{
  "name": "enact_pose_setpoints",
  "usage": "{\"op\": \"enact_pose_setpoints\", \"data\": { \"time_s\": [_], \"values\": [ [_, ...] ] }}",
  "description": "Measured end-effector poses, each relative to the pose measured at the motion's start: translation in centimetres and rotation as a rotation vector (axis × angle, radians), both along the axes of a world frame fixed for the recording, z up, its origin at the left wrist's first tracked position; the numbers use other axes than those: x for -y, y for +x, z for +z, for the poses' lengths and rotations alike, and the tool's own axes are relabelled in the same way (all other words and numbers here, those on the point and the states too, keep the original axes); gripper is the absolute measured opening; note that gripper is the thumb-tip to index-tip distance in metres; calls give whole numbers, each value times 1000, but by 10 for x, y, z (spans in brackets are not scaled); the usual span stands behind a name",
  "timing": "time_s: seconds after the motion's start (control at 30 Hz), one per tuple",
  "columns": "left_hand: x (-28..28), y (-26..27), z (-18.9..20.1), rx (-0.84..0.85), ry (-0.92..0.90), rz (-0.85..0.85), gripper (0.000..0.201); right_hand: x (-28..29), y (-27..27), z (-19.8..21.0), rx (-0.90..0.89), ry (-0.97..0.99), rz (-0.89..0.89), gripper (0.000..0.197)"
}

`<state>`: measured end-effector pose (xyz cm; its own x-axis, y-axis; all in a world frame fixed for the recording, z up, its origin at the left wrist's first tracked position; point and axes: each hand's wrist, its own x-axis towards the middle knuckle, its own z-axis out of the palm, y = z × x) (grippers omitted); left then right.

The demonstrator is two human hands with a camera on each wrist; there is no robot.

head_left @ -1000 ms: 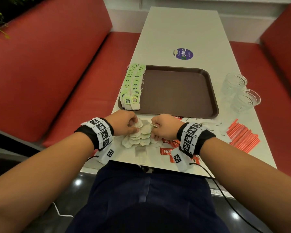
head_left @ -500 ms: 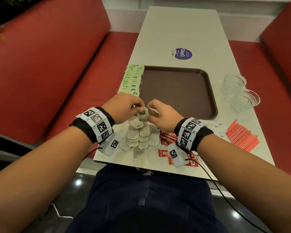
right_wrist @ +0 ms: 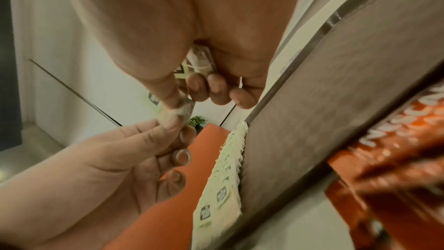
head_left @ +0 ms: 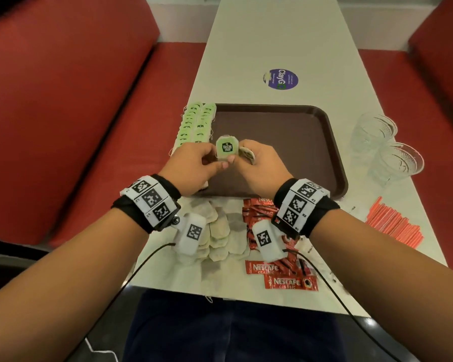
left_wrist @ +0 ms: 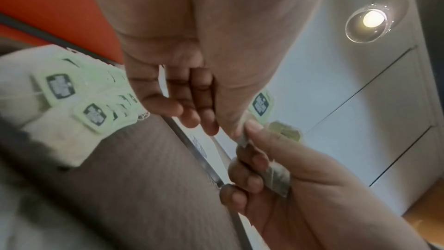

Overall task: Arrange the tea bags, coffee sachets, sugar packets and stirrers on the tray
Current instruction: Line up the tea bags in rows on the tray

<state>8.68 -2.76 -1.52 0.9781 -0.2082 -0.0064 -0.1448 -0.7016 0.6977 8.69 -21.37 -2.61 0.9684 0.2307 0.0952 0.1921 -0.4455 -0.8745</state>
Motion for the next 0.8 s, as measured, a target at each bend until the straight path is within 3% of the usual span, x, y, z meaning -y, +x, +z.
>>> {"op": "enact_pose_setpoints", "data": {
  "time_s": [0.1,0.23,0.33,0.43,0.57,0.63,0.73,0.8],
  "values": [
    [1,38,-2,-2,48,76,23,1,18,2,-108,55,-58,16],
    [1,108,-5,-3,240,165,32,6,44,0,-292,185,-126,14],
    [6,156,-11,-41,332,204,21,9,60,-1,-324,190,-123,12],
    [13,190,-23,-88,340,269,24,8,74,1,-344,230,-108,6],
    [23,214,-33,-107,482,304,27,6,87,3,-329,219,-99,5],
    [25,223,-35,-93,568,293,27,6,90,3,-331,206,-98,6],
    [27,229,-34,-72,585,207,6,7,93,1,-327,200,-95,13],
    [29,228,-33,-60,545,117,14,7,95,-2,-330,187,-92,14]
  ]
}}
